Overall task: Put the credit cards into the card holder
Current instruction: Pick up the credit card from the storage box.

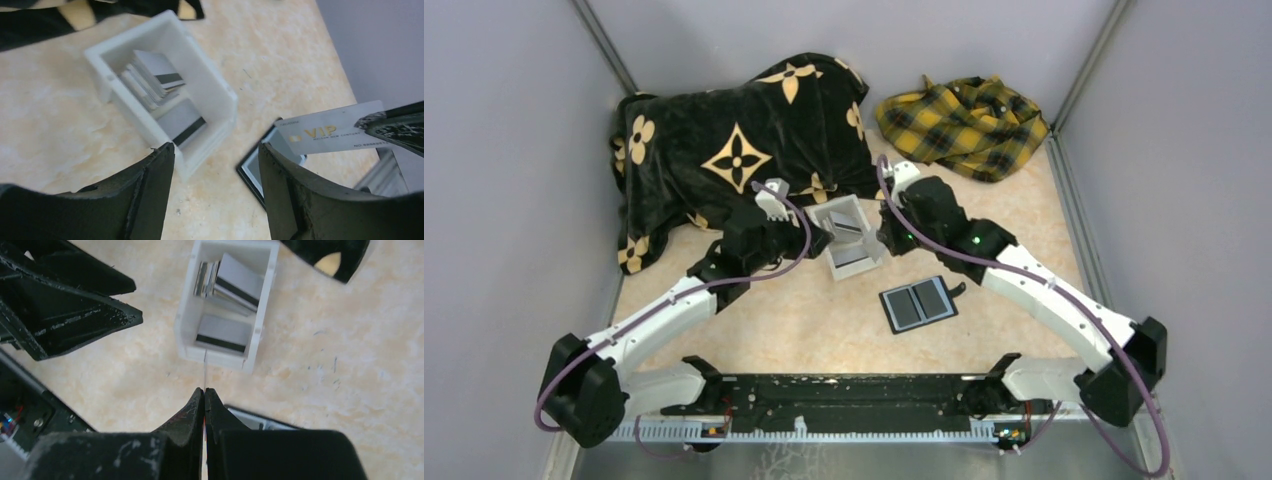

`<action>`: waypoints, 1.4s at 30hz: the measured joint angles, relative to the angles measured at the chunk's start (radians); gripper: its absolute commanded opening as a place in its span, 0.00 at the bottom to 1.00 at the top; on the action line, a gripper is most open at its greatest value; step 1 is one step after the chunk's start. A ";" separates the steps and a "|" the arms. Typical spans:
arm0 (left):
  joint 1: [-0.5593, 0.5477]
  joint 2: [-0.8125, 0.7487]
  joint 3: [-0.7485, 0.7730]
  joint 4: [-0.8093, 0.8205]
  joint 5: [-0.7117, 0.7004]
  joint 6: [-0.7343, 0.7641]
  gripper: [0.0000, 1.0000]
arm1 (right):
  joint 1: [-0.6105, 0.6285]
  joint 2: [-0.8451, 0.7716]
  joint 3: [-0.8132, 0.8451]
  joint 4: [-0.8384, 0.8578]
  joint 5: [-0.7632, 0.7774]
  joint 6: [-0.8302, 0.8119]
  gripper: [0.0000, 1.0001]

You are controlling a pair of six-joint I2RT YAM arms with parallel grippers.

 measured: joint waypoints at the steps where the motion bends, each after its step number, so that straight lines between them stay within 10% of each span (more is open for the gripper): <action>1: 0.000 0.003 -0.004 0.010 0.044 0.013 0.68 | -0.013 -0.034 -0.031 -0.007 -0.035 0.008 0.00; 15: -0.017 0.071 -0.008 0.123 0.599 0.141 0.64 | -0.059 -0.241 -0.299 0.003 -0.445 0.131 0.00; 32: -0.034 0.159 -0.068 0.232 0.835 0.164 0.57 | -0.184 -0.197 -0.358 0.144 -0.710 0.200 0.00; 42: -0.043 0.224 -0.067 0.273 0.906 0.146 0.19 | -0.209 -0.143 -0.385 0.220 -0.773 0.225 0.00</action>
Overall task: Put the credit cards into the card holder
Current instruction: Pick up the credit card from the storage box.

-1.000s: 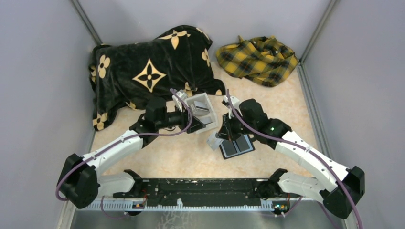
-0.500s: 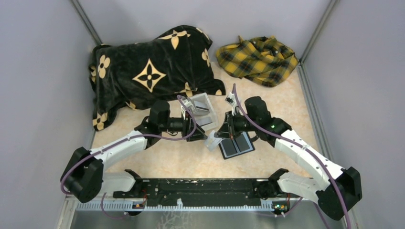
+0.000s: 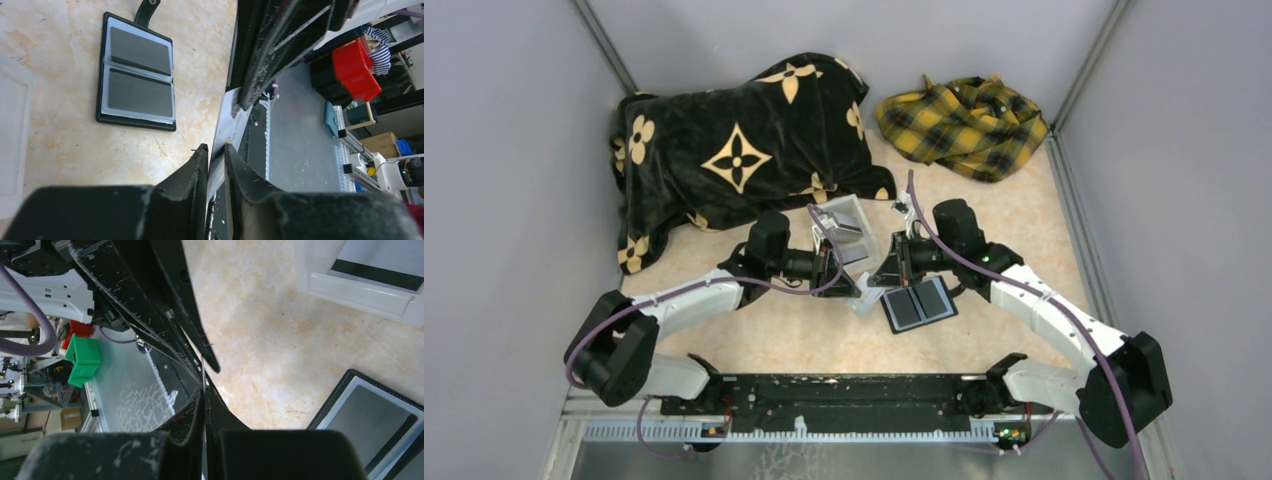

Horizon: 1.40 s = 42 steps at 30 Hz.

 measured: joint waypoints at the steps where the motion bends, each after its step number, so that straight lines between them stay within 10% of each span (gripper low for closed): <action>1: 0.000 0.004 0.000 0.002 0.006 -0.003 0.16 | -0.006 0.006 -0.004 0.006 -0.005 0.003 0.00; 5: 0.000 0.032 0.003 0.010 0.036 -0.010 0.05 | -0.032 0.032 -0.021 0.032 -0.032 0.016 0.00; 15: -0.003 0.065 -0.005 0.098 0.002 -0.071 0.00 | -0.072 0.015 -0.042 0.042 0.050 0.016 0.50; 42: -0.137 0.230 -0.183 0.758 -0.456 -0.639 0.00 | -0.074 -0.226 -0.370 0.378 0.238 0.156 0.39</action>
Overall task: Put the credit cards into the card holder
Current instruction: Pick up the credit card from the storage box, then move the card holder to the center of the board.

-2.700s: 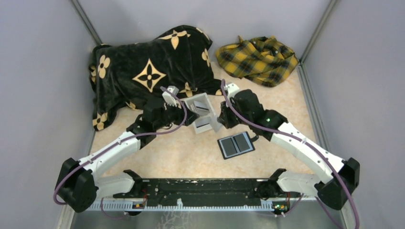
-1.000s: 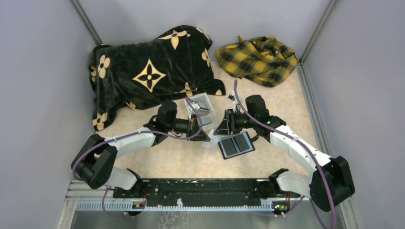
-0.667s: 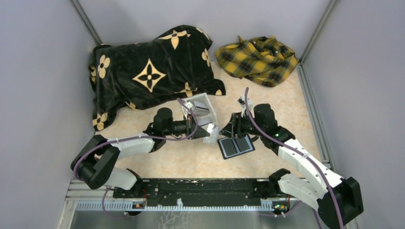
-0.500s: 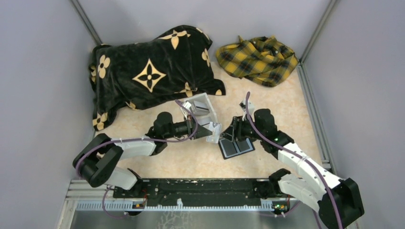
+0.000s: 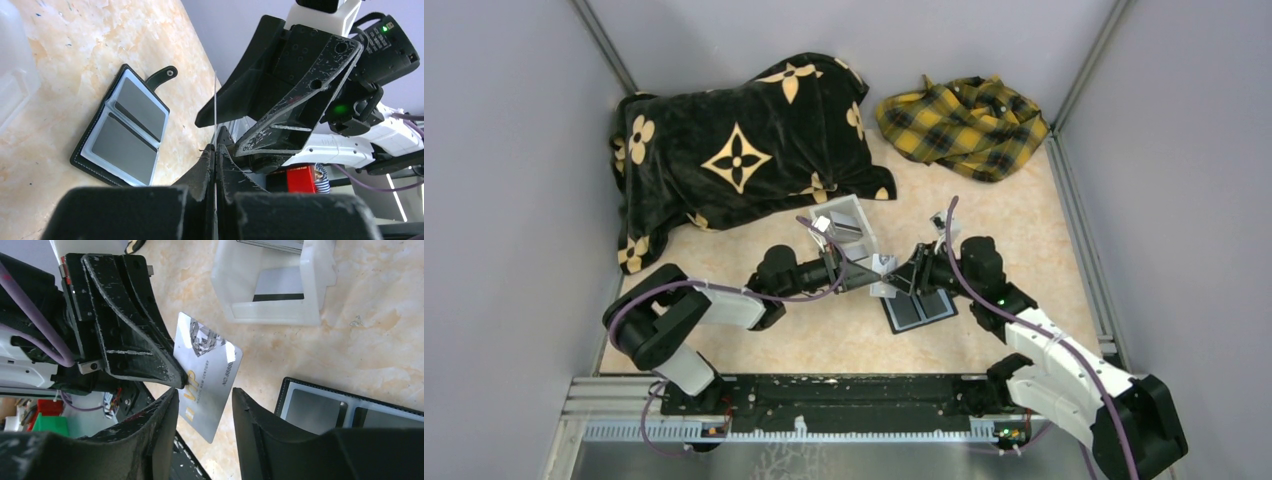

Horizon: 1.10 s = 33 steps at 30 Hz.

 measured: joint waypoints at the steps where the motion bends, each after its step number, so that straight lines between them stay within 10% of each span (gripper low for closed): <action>1: 0.000 0.006 -0.003 0.010 -0.005 -0.010 0.00 | 0.000 0.000 -0.003 0.011 -0.001 0.003 0.35; 11: 0.001 0.081 -0.018 0.130 -0.035 -0.090 0.00 | -0.052 0.018 -0.067 0.132 -0.058 0.082 0.00; 21: 0.001 0.154 -0.018 0.198 -0.049 -0.157 0.45 | -0.094 0.007 -0.074 0.154 -0.126 0.144 0.00; 33: -0.016 0.035 -0.008 -0.192 -0.214 -0.062 0.46 | -0.102 -0.043 0.180 -0.321 0.160 -0.059 0.00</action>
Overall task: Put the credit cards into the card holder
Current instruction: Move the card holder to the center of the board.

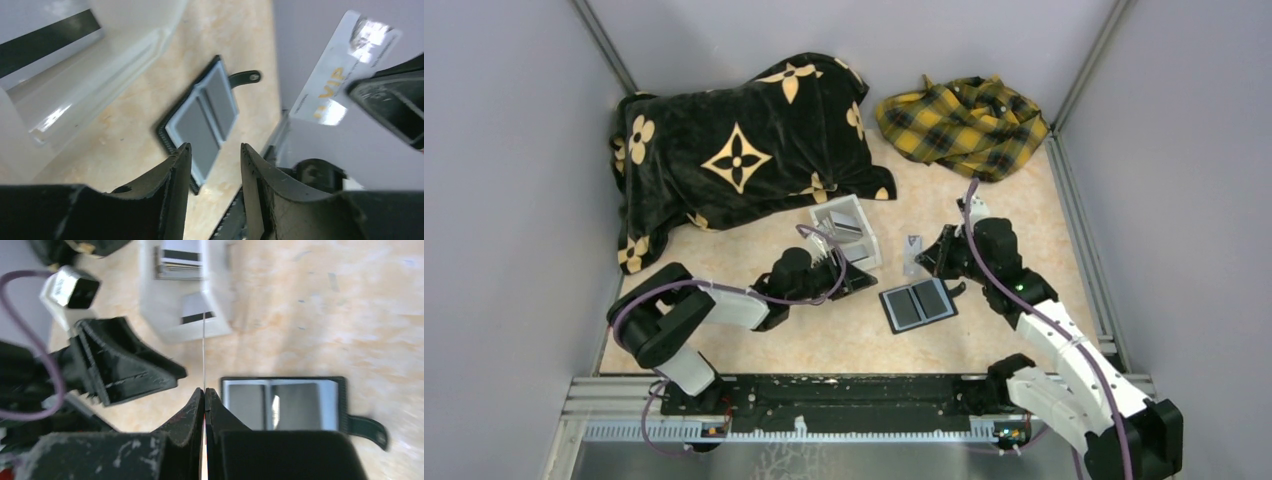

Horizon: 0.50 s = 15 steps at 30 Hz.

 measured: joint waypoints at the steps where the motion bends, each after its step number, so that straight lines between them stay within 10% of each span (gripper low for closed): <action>1: -0.011 -0.006 0.013 -0.061 -0.024 0.016 0.45 | 0.000 0.004 0.013 -0.034 0.034 -0.013 0.00; 15: -0.164 -0.014 0.143 -0.491 -0.227 0.153 0.11 | -0.001 0.192 0.095 -0.368 0.367 -0.140 0.00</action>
